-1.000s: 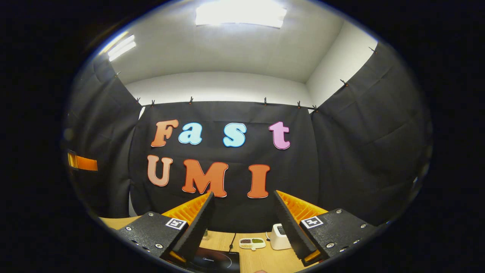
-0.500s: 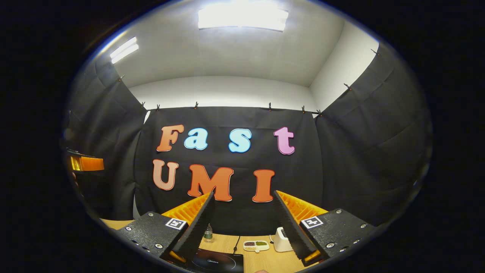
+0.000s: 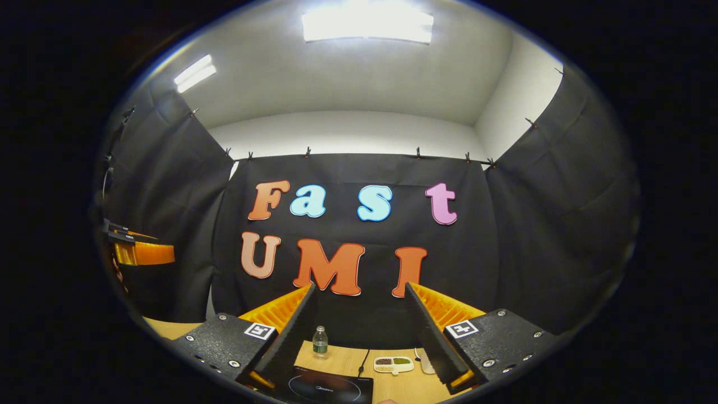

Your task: First push the handle of the pot to place it horizontally, then grasp the pot with both hands and set it on the induction cooktop.

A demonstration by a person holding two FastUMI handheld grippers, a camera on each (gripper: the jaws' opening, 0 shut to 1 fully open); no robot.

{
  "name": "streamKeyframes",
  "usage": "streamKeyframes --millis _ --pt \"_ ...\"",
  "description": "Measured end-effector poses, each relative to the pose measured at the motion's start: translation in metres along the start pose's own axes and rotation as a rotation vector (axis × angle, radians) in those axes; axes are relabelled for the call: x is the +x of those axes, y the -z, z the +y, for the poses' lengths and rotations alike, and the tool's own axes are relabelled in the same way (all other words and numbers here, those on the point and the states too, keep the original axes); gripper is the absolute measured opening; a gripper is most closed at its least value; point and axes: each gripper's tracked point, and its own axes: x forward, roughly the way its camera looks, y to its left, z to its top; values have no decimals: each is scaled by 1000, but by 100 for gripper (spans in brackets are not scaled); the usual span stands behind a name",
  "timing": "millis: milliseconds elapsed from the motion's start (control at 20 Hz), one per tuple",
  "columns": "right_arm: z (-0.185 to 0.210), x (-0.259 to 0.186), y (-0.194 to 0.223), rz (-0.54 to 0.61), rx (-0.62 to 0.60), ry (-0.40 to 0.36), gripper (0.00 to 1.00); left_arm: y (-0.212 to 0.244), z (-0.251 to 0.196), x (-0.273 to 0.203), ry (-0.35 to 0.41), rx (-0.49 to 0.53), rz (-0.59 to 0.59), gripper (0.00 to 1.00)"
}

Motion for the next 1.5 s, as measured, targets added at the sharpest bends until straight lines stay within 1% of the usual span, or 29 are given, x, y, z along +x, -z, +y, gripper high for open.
streamKeyframes --millis 50,100,150,300,350,400,450,550,600,650,850,950,1150,1300,1400,1500 --pt "1 8 6 1 -1 0 95 6 3 9 3 -5 13 82" --pt "0 15 11 0 -1 3 95 11 4 17 11 -2 20 77" --pt "0 22 19 5 -4 4 95 20 10 24 3 1 36 65" --pt "-2 37 33 19 -6 -1 95 60 14 38 29 -14 112 31" --pt "-2 42 36 20 -4 -2 95 78 17 40 32 -27 155 23" --pt "-2 45 41 22 -3 -6 95 96 21 41 32 -40 203 12" --pt "-1 47 46 22 -1 -8 95 115 26 41 28 -50 251 12" --pt "1 49 58 24 2 -15 95 154 43 39 -15 -45 365 9" --pt "2 51 63 23 2 -18 95 177 44 40 -15 -56 420 9" --pt "4 53 68 23 -1 -19 95 196 45 36 -13 -67 480 6" --pt "7 59 89 32 -15 -23 95 266 47 12 -24 -98 700 6" --pt "9 62 98 38 -22 -26 95 295 41 -5 -12 -144 798 6" --pt "12 63 115 53 -40 -32 95 334 38 -30 -11 -193 928 6" --pt "16 64 127 64 -44 -45 95 350 43 -46 -23 -223 1002 6" --pt "18 64 136 79 -45 -48 95 361 51 -63 -57 -236 1072 6" --pt "22 66 145 101 -44 -57 95 369 53 -74 -76 -267 1127 6"
